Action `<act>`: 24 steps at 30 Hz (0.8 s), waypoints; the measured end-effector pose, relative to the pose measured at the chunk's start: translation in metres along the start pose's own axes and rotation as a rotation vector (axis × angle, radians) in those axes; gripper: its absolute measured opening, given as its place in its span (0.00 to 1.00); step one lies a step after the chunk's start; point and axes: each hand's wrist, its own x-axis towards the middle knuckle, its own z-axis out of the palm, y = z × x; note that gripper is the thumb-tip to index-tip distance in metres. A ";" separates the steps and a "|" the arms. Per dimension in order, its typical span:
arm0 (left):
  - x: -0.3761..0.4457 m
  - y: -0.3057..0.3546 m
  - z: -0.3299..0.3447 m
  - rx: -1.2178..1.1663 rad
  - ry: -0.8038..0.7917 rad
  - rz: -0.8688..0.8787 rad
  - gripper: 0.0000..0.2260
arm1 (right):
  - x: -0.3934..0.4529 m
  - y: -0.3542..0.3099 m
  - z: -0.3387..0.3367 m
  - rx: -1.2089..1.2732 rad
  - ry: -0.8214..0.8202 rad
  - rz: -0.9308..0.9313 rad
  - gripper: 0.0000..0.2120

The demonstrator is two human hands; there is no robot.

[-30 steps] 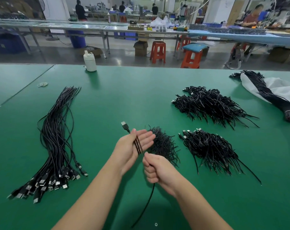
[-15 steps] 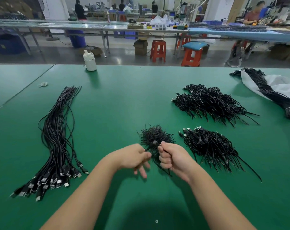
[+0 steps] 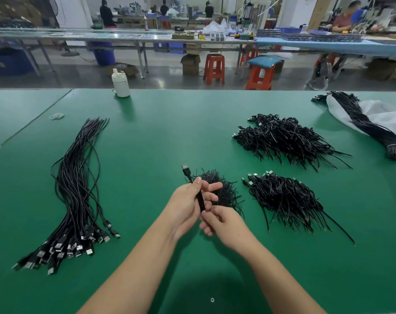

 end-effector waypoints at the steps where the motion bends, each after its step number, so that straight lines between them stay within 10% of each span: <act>1: -0.001 0.001 -0.001 -0.026 -0.030 -0.013 0.15 | 0.000 0.002 -0.001 0.093 -0.008 -0.018 0.06; 6: -0.004 -0.004 -0.001 -0.061 -0.182 -0.030 0.14 | -0.001 0.000 0.000 0.580 -0.015 -0.076 0.19; 15: -0.008 0.007 -0.005 0.245 -0.533 -0.200 0.15 | -0.008 0.013 -0.007 0.219 0.141 -0.159 0.14; 24: -0.006 0.011 -0.009 0.604 -0.545 -0.166 0.16 | -0.011 0.026 -0.006 -0.032 0.277 -0.187 0.14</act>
